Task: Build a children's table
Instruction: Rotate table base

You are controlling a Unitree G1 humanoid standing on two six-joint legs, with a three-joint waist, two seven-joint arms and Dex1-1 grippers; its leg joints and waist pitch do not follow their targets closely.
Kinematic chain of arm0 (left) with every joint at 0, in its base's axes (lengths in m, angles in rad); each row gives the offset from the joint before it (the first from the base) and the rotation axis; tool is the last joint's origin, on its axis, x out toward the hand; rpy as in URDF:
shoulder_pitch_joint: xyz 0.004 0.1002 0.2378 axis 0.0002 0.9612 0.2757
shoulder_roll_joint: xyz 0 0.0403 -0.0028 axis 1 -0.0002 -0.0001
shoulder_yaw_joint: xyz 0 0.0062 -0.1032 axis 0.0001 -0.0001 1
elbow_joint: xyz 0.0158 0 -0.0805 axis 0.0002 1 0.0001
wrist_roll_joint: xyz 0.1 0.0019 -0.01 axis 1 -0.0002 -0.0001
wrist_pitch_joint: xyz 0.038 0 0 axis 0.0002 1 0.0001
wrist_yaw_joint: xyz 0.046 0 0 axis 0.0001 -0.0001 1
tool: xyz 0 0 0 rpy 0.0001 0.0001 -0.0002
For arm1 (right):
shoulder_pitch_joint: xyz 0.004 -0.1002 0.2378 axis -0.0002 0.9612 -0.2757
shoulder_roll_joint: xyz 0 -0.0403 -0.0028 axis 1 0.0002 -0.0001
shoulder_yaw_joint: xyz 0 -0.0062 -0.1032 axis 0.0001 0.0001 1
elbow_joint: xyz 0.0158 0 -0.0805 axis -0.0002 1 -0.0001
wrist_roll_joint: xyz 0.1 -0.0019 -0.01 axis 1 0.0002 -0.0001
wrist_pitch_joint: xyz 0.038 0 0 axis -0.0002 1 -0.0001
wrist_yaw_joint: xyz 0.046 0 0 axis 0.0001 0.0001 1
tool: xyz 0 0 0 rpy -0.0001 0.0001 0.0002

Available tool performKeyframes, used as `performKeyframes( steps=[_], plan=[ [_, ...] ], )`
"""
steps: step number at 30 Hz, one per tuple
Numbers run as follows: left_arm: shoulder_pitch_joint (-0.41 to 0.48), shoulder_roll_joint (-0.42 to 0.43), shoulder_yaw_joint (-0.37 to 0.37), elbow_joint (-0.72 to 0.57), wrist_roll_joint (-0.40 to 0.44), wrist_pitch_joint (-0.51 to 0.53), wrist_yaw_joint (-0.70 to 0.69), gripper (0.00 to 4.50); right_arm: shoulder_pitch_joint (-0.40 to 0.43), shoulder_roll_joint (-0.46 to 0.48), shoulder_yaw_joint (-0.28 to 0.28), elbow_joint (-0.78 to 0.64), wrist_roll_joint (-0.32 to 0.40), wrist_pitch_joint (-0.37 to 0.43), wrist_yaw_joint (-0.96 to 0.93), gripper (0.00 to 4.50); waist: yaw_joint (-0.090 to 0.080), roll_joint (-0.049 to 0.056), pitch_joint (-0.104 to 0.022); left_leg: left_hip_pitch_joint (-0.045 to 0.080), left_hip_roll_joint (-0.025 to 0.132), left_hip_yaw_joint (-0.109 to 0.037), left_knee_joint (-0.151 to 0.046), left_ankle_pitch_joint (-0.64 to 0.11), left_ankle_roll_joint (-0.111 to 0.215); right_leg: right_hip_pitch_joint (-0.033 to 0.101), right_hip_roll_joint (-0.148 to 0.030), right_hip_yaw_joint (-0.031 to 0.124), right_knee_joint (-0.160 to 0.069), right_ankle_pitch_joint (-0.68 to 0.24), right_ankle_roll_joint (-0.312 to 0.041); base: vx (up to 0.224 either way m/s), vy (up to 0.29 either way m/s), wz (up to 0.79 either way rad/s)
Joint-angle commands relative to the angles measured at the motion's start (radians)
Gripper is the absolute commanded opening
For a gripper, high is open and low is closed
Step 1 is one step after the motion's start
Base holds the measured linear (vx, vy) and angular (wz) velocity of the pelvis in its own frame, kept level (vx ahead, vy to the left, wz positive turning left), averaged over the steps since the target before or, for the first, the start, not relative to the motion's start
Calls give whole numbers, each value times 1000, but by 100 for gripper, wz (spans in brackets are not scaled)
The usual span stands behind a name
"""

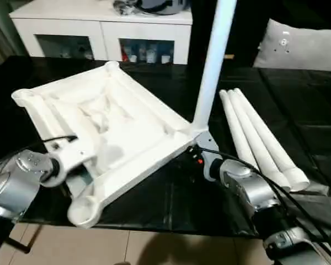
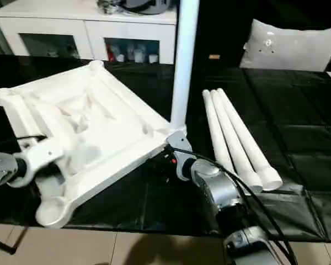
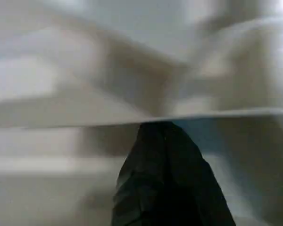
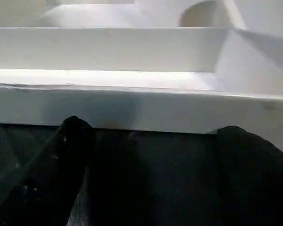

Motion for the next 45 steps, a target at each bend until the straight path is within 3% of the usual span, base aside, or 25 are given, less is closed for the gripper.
performKeyframes(
  steps=[1, 8, 14, 17, 21, 24, 25, 28, 31, 32, 33, 35, 36, 39, 42, 44, 45],
  plan=[
    [4, -48, -38, -44, -85, -19, -80, 5, -32, 14, -1, 12, -4, -23, -4, 450, 0, 16, -54, 7, 51, -16, -77, -186, -9, 47, -87, 59, -67, -160, -225, 0, 0, 0],
    [-37, -150, -62, -18, -140, -32, -112, 5, -49, 18, -12, 31, -11, -41, -15, 450, -4, 9, -59, -3, 45, -15, -71, -118, 5, 62, -85, 58, -58, -73, -226, 0, 0, 0],
    [-102, -277, -98, 63, -157, -54, -100, 5, -53, -5, -36, 35, -23, -39, -44, 450, -4, 4, -61, -2, 44, -11, -67, -96, 18, 62, -84, 59, -61, -73, -224, 0, 0, 0],
    [-140, -365, -111, 140, -131, -109, -24, 5, -51, -26, -65, 23, -30, -23, -98, 450, 1, 5, -62, 1, 44, -11, -65, -103, 18, 63, -85, 58, -66, -95, -218, 0, 0, 0],
    [-184, -466, -110, 265, -61, -186, 148, 5, -21, -63, -115, -100, -16, 48, -133, 450, 3, 0, -63, -4, 43, -13, -65, -108, 23, 70, -83, 56, -68, -106, -190, 0, 0, 0],
    [-182, -506, -86, 258, -77, -178, 179, 5, 5, -80, -143, -206, -9, 107, -144, 450, 3, -9, -62, -5, 43, -12, -64, -102, 33, 68, -84, 56, -72, -130, -171, 0, 0, 0],
    [-180, -511, -83, 254, -79, -178, 181, 5, 8, -82, -147, -220, -7, 115, -147, 450, 7, -7, -63, -4, 44, -13, -63, -90, 37, 67, -85, 56, -71, -132, -169, 0, 0, 0],
    [-166, -540, -70, 222, -92, -204, 198, 5, 23, -97, -181, -320, 2, 178, -180, 450, 6, -13, -63, -6, 46, -13, -64, -71, 48, 65, -84, 56, -69, -117, -170, 0, 0, 0],
    [-139, -544, -45, 167, -100, -227, 241, 23, 29, -117, -218, -430, -9, 302, -246, 450, 8, -13, -64, -4, 46, -13, -63, -57, 50, 64, -81, 57, -66, -101, -169, 0, 0, 0],
    [-127, -536, -39, 139, -104, -220, 244, 42, 31, -123, -226, -466, -21, 362, -266, 450, 6, -21, -63, -5, 47, -12, -64, -53, 50, 65, -81, 57, -65, -97, -168, 0, 0, 0],
    [-122, -531, -38, 126, -105, -215, 242, 42, 31, -125, -229, -481, -27, 389, -273, 450, 8, -16, -63, -4, 47, -13, -64, -49, 47, 63, -81, 56, -64, -99, -170, 0, 0, 0],
    [-101, -503, -18, 73, -102, -181, 247, 54, 24, -126, -247, -542, -31, 534, -291, 450, 5, -19, -58, -3, 45, -12, -67, -74, 36, 62, -80, 57, -69, -148, -158, 0, 0, 0],
    [-101, -503, -18, 73, -102, -181, 247, 54, 24, -126, -247, -542, -31, 534, -291, 450, 5, -18, -57, -2, 45, -12, -67, -79, 34, 61, -80, 56, -71, -161, -155, 0, 0, 0],
    [-63, -445, 4, 3, -83, -165, 244, 85, 13, -126, -263, -601, -24, 717, -318, 450, 0, -22, -55, -4, 44, -15, -70, -88, 21, 61, -80, 56, -74, -213, -130, 0, 0, 0],
    [-36, -410, 27, -70, -101, -134, 238, 111, 7, -118, -278, -635, -31, 854, -369, 450, 0, -21, -57, 1, 43, -12, -67, -63, 12, 57, -78, 59, -70, -181, -127, 0, 0, 0],
    [-24, -393, 32, -120, -108, -110, 234, 126, 7, -112, -286, -637, -28, 906, -374, 450, 1, -12, -58, 2, 44, -12, -67, -48, 8, 55, -76, 59, -65, -138, -139, 0, 0, 0],
    [-21, -388, 32, -135, -109, -100, 235, 128, 8, -112, -285, -637, -29, 920, -373, 450, 0, -14, -57, 1, 44, -13, -68, -51, 3, 56, -77, 58, -63, -125, -149, 0, 0, 0]
  ],
)
